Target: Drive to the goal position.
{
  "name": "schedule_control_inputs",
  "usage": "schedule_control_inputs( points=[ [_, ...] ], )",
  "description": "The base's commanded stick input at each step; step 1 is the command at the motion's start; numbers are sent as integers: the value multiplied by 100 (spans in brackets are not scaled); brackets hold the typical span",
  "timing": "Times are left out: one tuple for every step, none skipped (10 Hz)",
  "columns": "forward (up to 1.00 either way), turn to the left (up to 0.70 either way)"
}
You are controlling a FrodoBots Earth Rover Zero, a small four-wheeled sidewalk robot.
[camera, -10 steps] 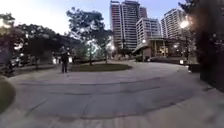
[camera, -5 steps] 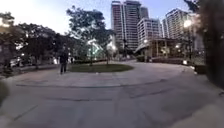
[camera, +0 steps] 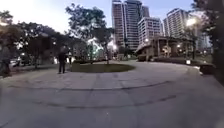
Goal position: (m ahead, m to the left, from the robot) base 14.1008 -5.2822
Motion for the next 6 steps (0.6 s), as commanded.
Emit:
schedule_control_inputs(
  points=[
    [70,0],
    [70,0],
    [70,0],
    [70,-5],
    [70,-13],
    [70,-24]
  ],
)
